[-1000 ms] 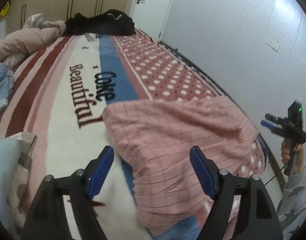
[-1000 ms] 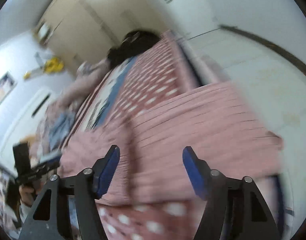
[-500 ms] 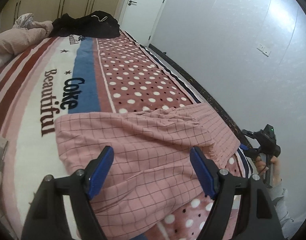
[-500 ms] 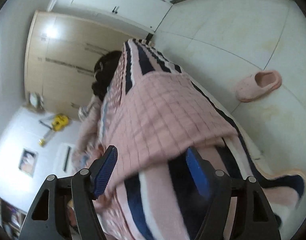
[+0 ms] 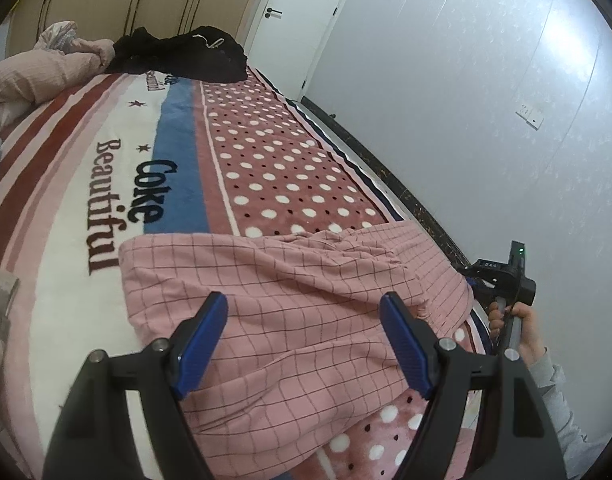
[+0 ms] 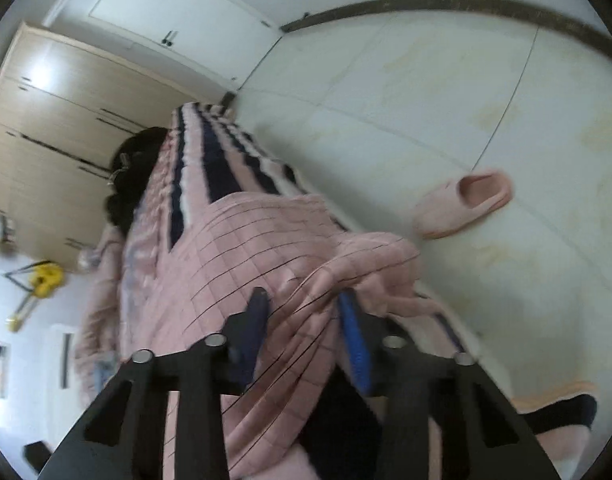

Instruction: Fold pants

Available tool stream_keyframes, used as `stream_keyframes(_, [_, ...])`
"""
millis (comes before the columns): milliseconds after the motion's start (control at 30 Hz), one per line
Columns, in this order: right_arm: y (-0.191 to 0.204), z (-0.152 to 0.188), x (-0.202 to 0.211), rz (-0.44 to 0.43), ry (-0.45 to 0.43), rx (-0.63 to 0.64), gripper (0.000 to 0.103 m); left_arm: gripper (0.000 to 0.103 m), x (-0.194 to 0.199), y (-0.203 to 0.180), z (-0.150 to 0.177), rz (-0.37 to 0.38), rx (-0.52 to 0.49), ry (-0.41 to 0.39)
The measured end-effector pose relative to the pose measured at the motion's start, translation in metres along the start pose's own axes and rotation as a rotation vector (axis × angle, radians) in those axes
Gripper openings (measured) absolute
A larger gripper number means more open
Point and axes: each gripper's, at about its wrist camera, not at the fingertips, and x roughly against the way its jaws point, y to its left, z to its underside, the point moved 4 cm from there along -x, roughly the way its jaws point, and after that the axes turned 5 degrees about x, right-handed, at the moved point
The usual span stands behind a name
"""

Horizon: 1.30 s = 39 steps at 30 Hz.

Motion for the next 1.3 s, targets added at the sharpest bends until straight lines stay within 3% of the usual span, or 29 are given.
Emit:
stream_keyframes(67, [0.01, -0.005, 0.011, -0.073, -0.051, 0.008, 0.002, 0.075, 0.004, 0.004, -0.001, 0.002, 0.004, -0.009])
stream_keyframes(133, [0.027, -0.01, 0.025, -0.15, -0.091, 0.032, 0.001, 0.075, 0.008, 0.008, 0.0, 0.004, 0.006, -0.016])
stream_keyframes(200, [0.045, -0.013, 0.038, -0.158, -0.117, 0.082, 0.001, 0.075, 0.011, 0.009, 0.0, 0.0, 0.002, -0.021])
stream_keyframes(300, [0.063, -0.014, 0.05, -0.192, -0.077, 0.102, 0.001, 0.075, 0.017, 0.011, 0.002, -0.001, -0.012, -0.023])
stream_keyframes(333, [0.062, -0.012, 0.053, -0.215, -0.035, 0.09, 0.003, 0.075, 0.019, 0.012, 0.002, -0.001, -0.019, -0.023])
stream_keyframes(367, [0.058, -0.01, 0.054, -0.22, -0.007, 0.081, 0.016, 0.075, 0.02, 0.013, 0.003, -0.001, -0.023, -0.023])
stream_keyframes(400, [0.051, -0.006, 0.057, -0.22, 0.011, 0.082, 0.043, 0.075, 0.02, 0.014, 0.003, -0.002, -0.027, -0.021])
stream_keyframes(467, [0.031, 0.001, 0.062, -0.178, 0.023, 0.097, 0.059, 0.075, 0.019, 0.014, 0.005, 0.005, -0.027, -0.016])
stream_keyframes(533, [0.004, 0.011, 0.068, -0.146, 0.042, 0.066, 0.059, 0.075, 0.015, 0.01, 0.007, 0.017, -0.028, -0.004])
stream_keyframes(667, [-0.054, 0.029, 0.061, -0.178, 0.136, -0.092, 0.06, 0.075, 0.005, -0.005, 0.01, 0.017, -0.042, 0.018])
stream_keyframes(800, [-0.076, 0.047, 0.04, -0.182, 0.243, -0.086, 0.063, 0.075, -0.003, -0.021, 0.012, 0.01, -0.052, 0.037])
stream_keyframes(933, [-0.076, 0.045, 0.011, -0.293, 0.274, -0.135, 0.068, 0.075, -0.014, -0.036, 0.01, -0.001, -0.048, 0.043])
stream_keyframes(1133, [-0.058, 0.026, -0.008, -0.335, 0.266, -0.164, 0.073, 0.075, -0.025, -0.056, 0.001, 0.003, -0.053, 0.033])
stream_keyframes(1300, [-0.056, 0.017, -0.006, -0.424, 0.199, -0.23, 0.073, 0.075, -0.031, -0.059, -0.008, 0.009, -0.046, 0.027])
